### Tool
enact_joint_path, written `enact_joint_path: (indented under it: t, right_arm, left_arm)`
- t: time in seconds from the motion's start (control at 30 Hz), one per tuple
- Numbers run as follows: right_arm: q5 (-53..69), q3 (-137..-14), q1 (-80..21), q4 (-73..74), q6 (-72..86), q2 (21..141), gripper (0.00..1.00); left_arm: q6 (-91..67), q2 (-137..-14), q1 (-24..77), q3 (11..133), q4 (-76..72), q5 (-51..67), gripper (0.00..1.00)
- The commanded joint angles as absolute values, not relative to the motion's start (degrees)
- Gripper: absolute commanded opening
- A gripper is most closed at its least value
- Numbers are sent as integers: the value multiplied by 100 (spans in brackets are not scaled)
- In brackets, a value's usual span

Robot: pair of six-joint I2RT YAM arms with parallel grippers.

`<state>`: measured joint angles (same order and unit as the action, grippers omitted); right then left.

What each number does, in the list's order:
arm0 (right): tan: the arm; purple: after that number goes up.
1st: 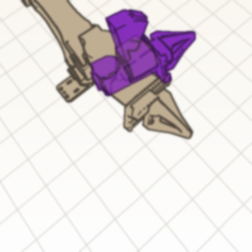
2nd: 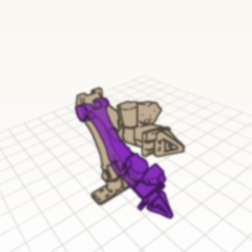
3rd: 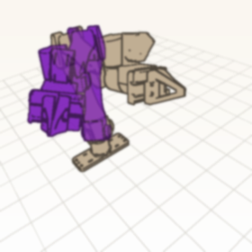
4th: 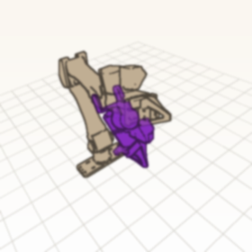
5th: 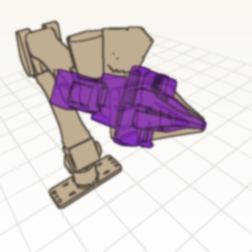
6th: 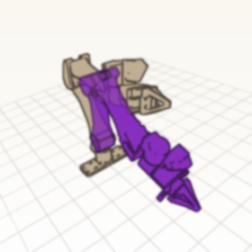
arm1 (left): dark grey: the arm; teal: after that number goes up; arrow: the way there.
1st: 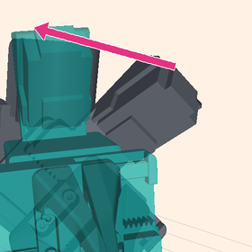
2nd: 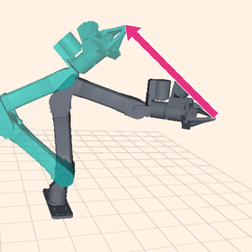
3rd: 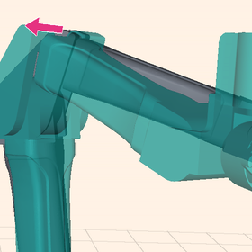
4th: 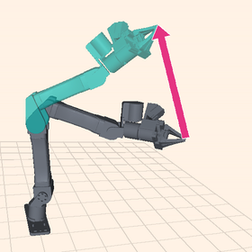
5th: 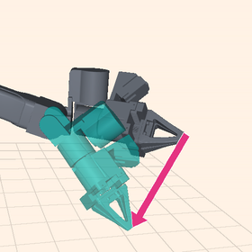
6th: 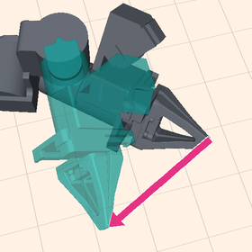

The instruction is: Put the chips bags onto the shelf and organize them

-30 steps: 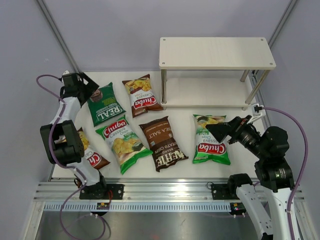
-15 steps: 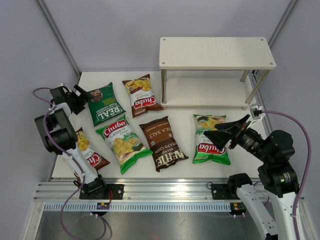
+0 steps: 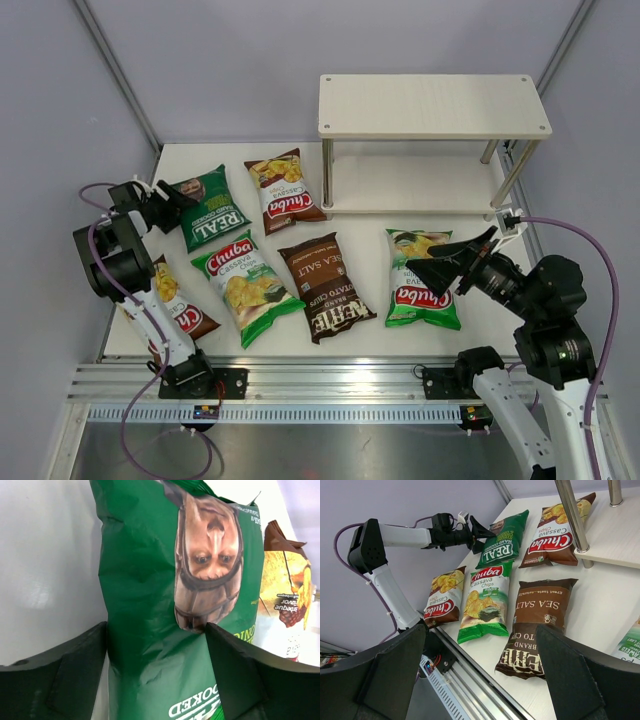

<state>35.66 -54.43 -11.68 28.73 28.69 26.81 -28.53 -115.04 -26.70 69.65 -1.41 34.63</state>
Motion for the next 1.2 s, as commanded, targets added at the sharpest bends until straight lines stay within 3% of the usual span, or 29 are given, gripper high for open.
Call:
enact_joint_path:
  t: [0.0,0.1,0.13,0.23,0.27,0.6,0.87,1.03,1.17]
  right_arm:
    - [3656,-5643,-1222,2646,2812,2777,99]
    - [3630,-5634,-1222,2646,2821,2786,99]
    - [3621,-5634,-1222,2663,2821,2777,99]
    - [3604,-5616,-1230,2628,2856,2786,100]
    - [3604,-5608,-1222,2619,2874,2786,100]
    - [3533,-5476,-1230,2461,3041,2795,100]
    - [3708,-5292,-1222,2023,3357,3084,100]
    - [4340,-4808,-1222,460,4557,3655,99]
    - [4764,-4605,-1370,-1342,5834,4821,98]
  left_arm:
    - [-2883,-11610,-2698,6760,-755,3858,76]
    - [-2962,-11532,-2698,6584,-1080,3912,72]
    - [-2997,-11488,-2698,6522,-1194,3894,60]
    - [-3269,-11163,-2690,6355,-1616,3718,44]
    - [-3478,-10988,-2689,6328,-1748,3709,34]
    - [-4737,-10495,-2646,6416,-2759,3683,6]
    - [-5588,-9415,-2549,6293,-3216,3560,0]
    - [-6125,-7976,-2286,5775,-2971,3340,0]
    - [-6152,-6755,-1882,5555,-2174,3069,0]
